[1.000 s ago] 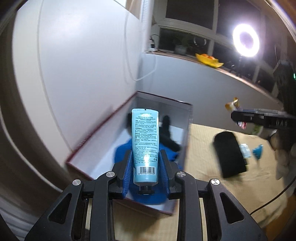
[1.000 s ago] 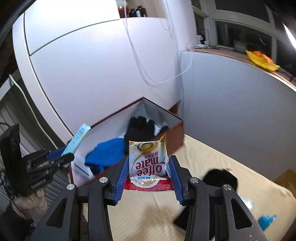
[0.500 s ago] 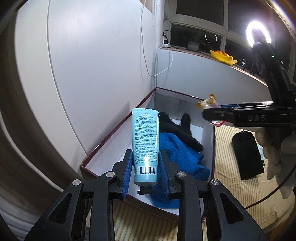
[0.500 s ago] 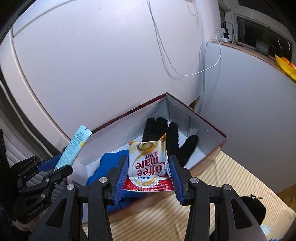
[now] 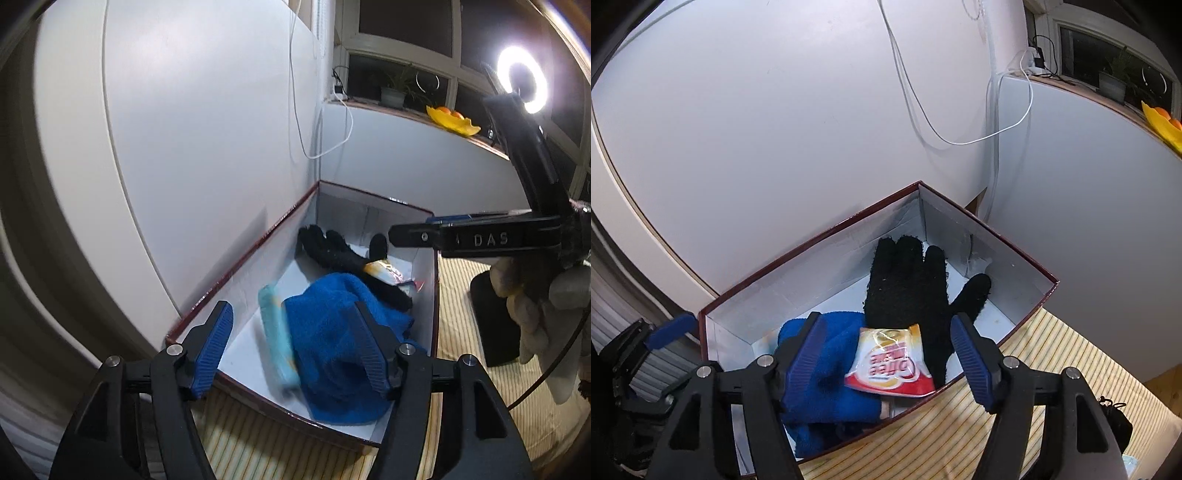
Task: Organize soft objects
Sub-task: 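Carry the tube and sachet into the shoebox and open both grippers, then move both grippers back over the black velvet pouch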
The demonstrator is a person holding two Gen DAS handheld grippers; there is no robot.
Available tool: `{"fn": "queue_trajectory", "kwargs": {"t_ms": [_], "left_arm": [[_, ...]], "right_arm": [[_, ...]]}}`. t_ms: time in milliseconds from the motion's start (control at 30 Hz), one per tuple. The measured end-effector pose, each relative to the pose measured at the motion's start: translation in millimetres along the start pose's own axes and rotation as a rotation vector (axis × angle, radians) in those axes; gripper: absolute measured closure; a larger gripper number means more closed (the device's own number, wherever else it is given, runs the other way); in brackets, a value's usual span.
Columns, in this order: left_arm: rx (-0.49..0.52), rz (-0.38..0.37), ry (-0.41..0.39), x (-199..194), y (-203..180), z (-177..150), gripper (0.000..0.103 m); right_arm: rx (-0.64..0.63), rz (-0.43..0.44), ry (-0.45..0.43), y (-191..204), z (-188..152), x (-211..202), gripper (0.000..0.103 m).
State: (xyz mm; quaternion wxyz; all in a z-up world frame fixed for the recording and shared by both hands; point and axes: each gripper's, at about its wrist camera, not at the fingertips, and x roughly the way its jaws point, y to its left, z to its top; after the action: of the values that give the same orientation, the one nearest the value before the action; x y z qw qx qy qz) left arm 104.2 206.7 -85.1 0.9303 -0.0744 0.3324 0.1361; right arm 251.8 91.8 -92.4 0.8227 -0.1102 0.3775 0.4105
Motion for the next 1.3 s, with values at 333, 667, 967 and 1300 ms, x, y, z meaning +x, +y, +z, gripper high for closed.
{"fn": "queue_trajectory", "kwargs": {"t_ms": [333,667,967,1300], "left_arm": [[0.007,-0.008,-0.017,-9.0,-2.3,0.0,0.038],[0.009,-0.037,-0.024,-18.7,-13.6,-2.4,0.038],[0.02,-0.127,-0.028,-28.4,-43.4,-6.9,0.038],[0.066,-0.257,0.016,-23.4,-99.3,-18.1,0.038]], "right_arm": [[0.012,-0.007,-0.022,-4.1,-3.8,-14.2,0.037],[0.01,-0.027,-0.049,-10.8,-23.6,-47.5,0.035],[0.084,-0.048,-0.09,-44.9,-64.0,-100.6,0.031],[0.29,-0.106,-0.155,-133.0,-137.0,-177.2,0.03]]}}
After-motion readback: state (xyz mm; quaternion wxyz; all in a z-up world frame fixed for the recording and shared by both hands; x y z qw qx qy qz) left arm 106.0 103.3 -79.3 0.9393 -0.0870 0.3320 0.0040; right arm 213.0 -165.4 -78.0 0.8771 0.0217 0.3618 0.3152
